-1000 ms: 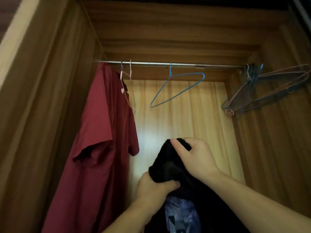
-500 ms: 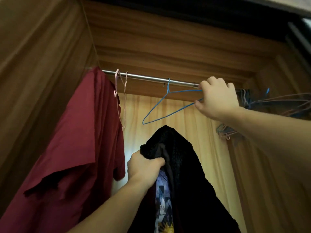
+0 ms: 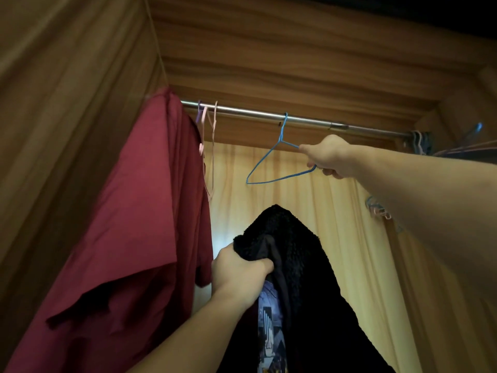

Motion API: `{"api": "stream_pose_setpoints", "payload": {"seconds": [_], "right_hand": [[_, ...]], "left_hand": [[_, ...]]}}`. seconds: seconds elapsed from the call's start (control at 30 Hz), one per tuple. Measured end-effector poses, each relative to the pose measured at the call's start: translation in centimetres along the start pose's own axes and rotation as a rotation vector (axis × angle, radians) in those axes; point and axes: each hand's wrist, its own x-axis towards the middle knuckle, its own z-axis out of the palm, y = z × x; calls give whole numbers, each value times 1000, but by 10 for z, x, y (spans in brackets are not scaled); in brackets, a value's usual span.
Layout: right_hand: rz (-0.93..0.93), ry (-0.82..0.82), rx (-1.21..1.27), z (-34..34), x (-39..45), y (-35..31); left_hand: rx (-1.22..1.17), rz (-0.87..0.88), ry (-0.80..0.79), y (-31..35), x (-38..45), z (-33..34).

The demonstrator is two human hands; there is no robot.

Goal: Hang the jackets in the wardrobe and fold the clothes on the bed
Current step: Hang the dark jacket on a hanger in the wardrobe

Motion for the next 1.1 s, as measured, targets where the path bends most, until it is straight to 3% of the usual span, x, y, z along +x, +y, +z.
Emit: {"api": "stream_pose_setpoints", "payload": {"seconds": [0.1,0.4,0.67,0.8,0.87,1.0,1.1], "right_hand": [[-24,-13,3,10,-2,-7],[-113,224,-58,9,-7,-10],[-142,361,77,12,-2,-2],[-215,448,179,25,-38,33],[-149,344,271,38,-57,53],[168,-152,598,37,-70,59],[228,-197,682,27,-79,61]], "left_hand": [[19,3,-1,2,1,-1],[88,10,19,9,-5,1],[102,8,-2,13,-10,3],[118,-11,3,12,-21,2],[140,-15,7,12,-27,2],[169,-1,10,15,-39,7],[168,1,-12,13,-50,15]]}}
